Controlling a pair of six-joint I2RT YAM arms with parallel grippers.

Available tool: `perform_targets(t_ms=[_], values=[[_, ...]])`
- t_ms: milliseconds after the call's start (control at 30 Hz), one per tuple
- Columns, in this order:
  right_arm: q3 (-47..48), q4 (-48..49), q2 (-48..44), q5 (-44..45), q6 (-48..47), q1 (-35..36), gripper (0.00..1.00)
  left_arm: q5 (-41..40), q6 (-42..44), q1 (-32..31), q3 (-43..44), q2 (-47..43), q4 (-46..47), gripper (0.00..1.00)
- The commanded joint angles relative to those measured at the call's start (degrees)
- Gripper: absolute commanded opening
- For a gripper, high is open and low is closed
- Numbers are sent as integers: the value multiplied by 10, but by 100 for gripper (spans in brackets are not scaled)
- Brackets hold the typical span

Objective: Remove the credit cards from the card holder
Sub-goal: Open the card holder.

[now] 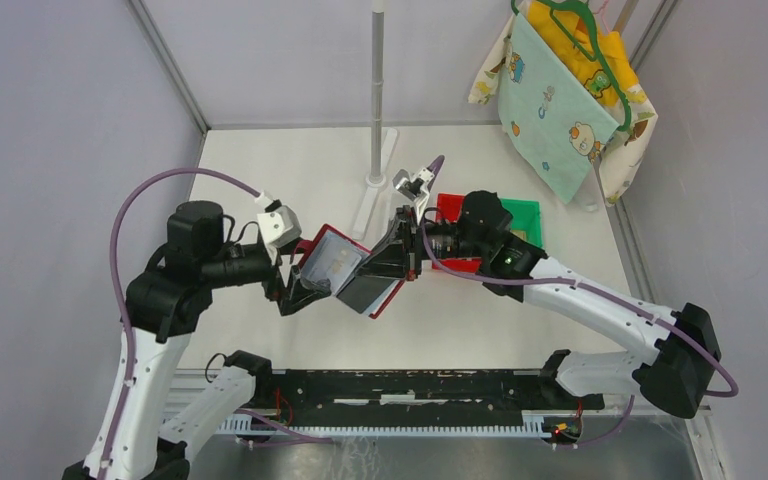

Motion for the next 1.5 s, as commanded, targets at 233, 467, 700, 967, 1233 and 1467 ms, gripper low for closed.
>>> perform_targets(t_ms=[233,467,700,967,1233,1467], values=[[-18,168,-41,38,128,3,0,-30,-171,2,-13,-31,147,100],[-69,240,-73,50,138,3,0,83,-366,2,-38,-25,236,100],[-67,234,-88,58,110,3,0,109,-512,2,-44,-29,330,100],[-59,204,-99,78,73,3,0,137,-497,2,-43,-32,313,69],[-58,207,-99,86,71,3,0,121,-482,2,-26,-22,300,40],[-67,212,-99,85,73,3,0,83,-482,2,-19,-28,321,2]])
